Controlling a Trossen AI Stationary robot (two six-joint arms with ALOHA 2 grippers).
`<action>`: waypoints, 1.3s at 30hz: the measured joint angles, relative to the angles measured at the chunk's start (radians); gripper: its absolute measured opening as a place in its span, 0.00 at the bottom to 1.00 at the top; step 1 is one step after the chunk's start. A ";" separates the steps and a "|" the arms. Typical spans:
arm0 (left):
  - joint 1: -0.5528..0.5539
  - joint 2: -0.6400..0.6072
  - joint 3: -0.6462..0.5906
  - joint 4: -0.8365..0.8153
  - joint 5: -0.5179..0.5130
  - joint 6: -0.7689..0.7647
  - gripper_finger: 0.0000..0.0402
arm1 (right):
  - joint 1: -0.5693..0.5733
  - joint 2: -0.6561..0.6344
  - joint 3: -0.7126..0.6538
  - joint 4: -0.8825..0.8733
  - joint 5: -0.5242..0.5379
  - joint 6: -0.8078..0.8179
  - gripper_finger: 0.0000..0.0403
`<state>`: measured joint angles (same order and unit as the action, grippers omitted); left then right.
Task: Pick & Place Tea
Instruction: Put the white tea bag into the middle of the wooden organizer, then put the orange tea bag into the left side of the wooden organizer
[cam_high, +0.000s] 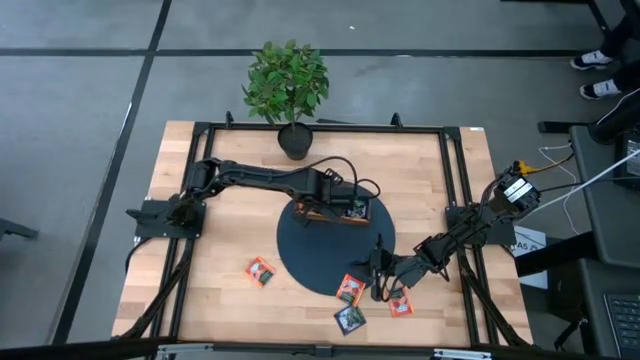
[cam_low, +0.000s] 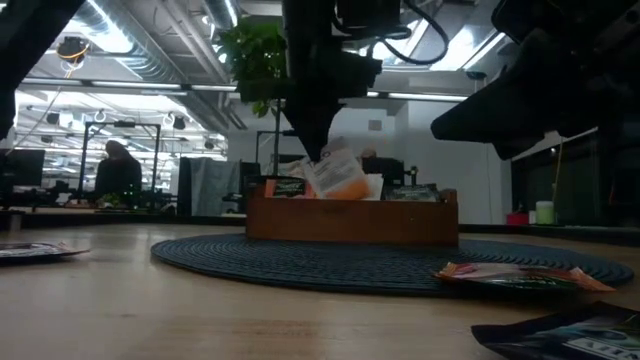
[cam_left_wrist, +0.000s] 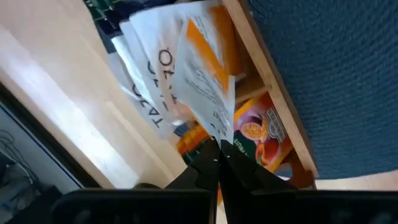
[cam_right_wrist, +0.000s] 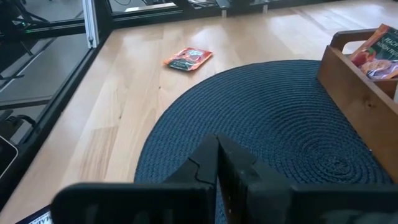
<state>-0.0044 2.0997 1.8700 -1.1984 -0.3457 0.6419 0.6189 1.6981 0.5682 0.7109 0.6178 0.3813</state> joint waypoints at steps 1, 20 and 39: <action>0.000 0.000 0.000 0.002 -0.002 0.001 0.01 | 0.000 0.000 0.000 0.000 0.000 0.000 0.03; 0.000 0.007 0.000 0.044 -0.004 0.013 0.15 | -0.002 0.000 0.000 -0.010 -0.001 0.002 0.03; -0.029 -0.162 0.011 0.019 -0.101 -0.152 0.04 | -0.002 0.000 0.000 -0.013 -0.001 0.007 0.03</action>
<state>-0.0338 1.9373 1.8808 -1.1799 -0.4472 0.4894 0.6174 1.6981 0.5678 0.6975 0.6167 0.3879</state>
